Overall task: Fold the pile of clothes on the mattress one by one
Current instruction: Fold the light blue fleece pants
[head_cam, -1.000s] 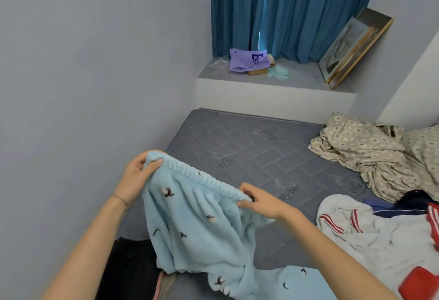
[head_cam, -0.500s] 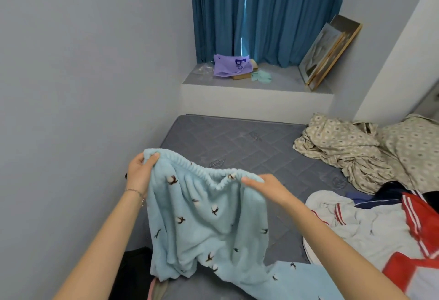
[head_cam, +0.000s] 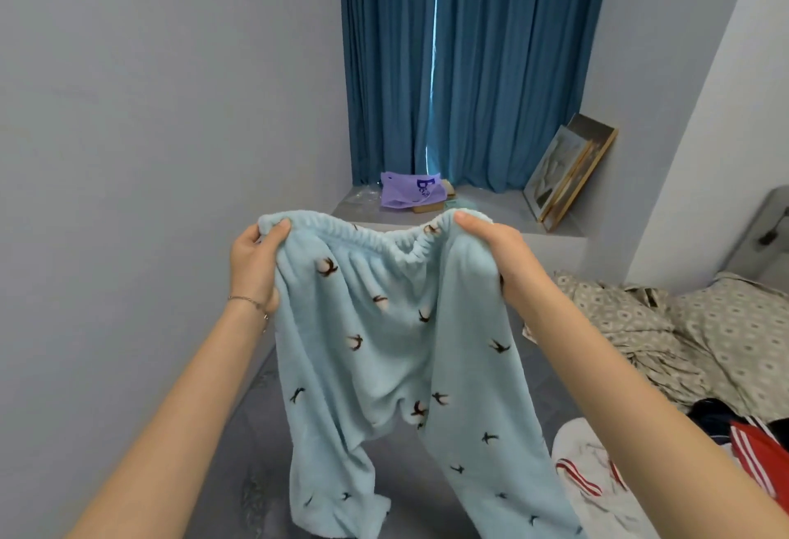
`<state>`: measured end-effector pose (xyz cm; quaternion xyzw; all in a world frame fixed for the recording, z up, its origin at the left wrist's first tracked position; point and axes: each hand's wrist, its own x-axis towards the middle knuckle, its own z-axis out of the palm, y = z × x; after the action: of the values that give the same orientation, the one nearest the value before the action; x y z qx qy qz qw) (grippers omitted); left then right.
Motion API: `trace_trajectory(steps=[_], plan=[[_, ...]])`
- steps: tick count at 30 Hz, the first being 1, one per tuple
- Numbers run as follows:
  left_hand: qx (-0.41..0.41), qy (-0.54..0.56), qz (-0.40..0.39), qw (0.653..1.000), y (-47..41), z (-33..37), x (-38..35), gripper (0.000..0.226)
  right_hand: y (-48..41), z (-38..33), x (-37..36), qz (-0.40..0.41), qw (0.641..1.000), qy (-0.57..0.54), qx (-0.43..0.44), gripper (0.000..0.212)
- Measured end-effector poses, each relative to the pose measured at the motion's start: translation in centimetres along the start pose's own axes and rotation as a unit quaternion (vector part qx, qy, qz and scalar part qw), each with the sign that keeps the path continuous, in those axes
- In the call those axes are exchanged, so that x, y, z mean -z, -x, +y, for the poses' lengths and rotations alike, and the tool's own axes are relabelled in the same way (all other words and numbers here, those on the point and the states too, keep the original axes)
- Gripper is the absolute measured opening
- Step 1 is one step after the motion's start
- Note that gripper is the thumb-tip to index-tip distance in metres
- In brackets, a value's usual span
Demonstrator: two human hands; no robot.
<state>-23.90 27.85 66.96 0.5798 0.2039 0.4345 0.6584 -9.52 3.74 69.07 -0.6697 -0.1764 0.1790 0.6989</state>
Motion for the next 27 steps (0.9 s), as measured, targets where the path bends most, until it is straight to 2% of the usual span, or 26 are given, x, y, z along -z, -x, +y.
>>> trace_trajectory(steps=[3,6,8,11,13,15,17,19,22,24,26,27], plan=[[-0.018,0.051,0.004,0.999,0.3,2.0,-3.0,0.009,0.0,-2.4,-1.2,0.026,0.998,-0.063,0.005,0.041],[-0.014,0.094,-0.023,0.995,1.7,2.9,-6.6,0.013,0.2,-3.2,-2.7,0.011,0.999,-0.047,0.024,0.029],[-0.032,0.069,-0.062,0.995,2.9,2.8,-8.9,0.011,0.6,-3.3,-3.8,-0.019,0.998,-0.029,0.048,0.023],[-0.061,0.051,-0.158,0.984,4.4,2.1,-11.1,0.016,0.7,-3.2,-4.9,-0.044,0.997,-0.007,0.068,0.029],[-0.077,0.015,-0.211,0.974,4.7,1.3,-11.5,0.036,0.5,-3.3,-5.0,-0.037,0.998,-0.004,0.042,0.034],[-0.109,-0.074,-0.221,0.966,4.5,0.8,-11.6,0.05,0.4,-3.3,-4.5,-0.037,0.999,-0.017,0.02,0.038],[-0.137,-0.108,-0.205,0.963,4.2,0.5,-11.6,0.043,0.2,-3.0,-3.8,-0.049,0.998,0.015,0.026,0.042],[-0.15,-0.096,-0.169,0.969,4.1,0.3,-11.7,0.027,0.1,-2.8,-2.9,-0.038,0.994,0.102,0.024,0.052],[-0.171,-0.067,-0.13,0.974,4.4,-0.2,-11.4,0.022,-0.5,-2.2,-0.6,-0.024,0.987,0.149,-0.057,0.077],[-0.201,-0.061,-0.166,0.963,5.1,-0.1,-11.2,0.019,-0.8,-1.9,1.2,-0.032,0.985,0.122,-0.121,0.093],[-0.223,-0.094,-0.259,0.935,6.1,-0.2,-11.2,0.015,-1.3,-1.8,2.4,-0.075,0.98,0.097,-0.156,0.103],[-0.229,-0.123,-0.31,0.915,6.9,-0.4,-11.3,0.013,-1.5,-1.7,2.6,-0.1,0.978,0.087,-0.162,0.101]])
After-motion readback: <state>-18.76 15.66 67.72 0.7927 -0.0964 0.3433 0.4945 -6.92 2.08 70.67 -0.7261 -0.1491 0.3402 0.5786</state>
